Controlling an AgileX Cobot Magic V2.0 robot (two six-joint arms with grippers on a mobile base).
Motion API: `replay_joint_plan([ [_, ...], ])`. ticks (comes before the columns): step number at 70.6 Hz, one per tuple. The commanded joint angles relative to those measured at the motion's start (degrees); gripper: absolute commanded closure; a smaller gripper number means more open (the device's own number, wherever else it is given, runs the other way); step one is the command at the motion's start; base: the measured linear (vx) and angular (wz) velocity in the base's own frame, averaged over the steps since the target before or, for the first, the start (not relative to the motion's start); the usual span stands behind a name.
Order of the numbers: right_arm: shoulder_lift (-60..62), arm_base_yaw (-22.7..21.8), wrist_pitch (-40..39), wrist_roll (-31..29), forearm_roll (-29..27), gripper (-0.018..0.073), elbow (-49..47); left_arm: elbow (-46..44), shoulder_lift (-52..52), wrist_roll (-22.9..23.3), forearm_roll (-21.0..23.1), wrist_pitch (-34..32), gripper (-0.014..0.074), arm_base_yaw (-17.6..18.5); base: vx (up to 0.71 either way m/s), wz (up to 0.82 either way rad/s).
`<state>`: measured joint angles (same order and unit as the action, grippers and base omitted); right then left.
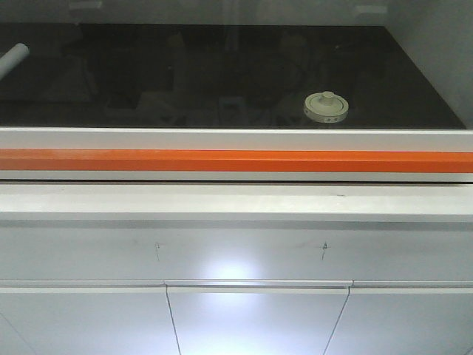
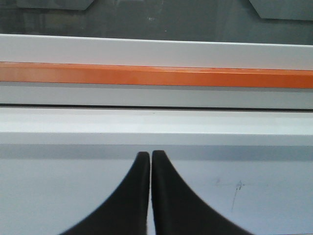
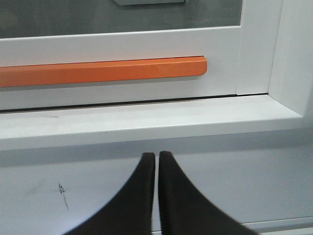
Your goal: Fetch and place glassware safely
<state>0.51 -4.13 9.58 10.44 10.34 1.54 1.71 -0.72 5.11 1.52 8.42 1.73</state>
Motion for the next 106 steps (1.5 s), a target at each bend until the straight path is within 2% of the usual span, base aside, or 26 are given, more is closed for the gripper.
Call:
replay_joint_plan([
  [1, 0.7, -0.1, -4.3, -0.4, 0.2, 0.0560, 1.1, 1.5, -0.7, 0.4, 0.6, -4.1, 0.0603, 0.4, 0.00, 0.00],
  [50, 0.7, -0.1, -4.3, -0.4, 0.2, 0.0560, 1.1, 1.5, -0.7, 0.4, 0.6, -4.1, 0.0603, 0.4, 0.00, 0.00],
  [63, 0.7, -0.1, -4.1, -0.4, 0.2, 0.0560, 1.1, 1.5, -0.7, -1.1, -4.4, -4.1, 0.0603, 0.4, 0.00, 0.00],
  [96, 0.7, -0.1, -6.5, -0.5, 0.4, 0.0560, 1.0, 1.5, -0.7, -0.9, -4.3, -4.9, 0.0603, 0.4, 0.00, 0.00],
  [106, 0.7, -0.1, -10.4, -0.5, 0.4, 0.0560, 1.0, 1.5, -0.7, -0.9, -1.1, -9.1, 0.0603, 0.4, 0.00, 0.00],
])
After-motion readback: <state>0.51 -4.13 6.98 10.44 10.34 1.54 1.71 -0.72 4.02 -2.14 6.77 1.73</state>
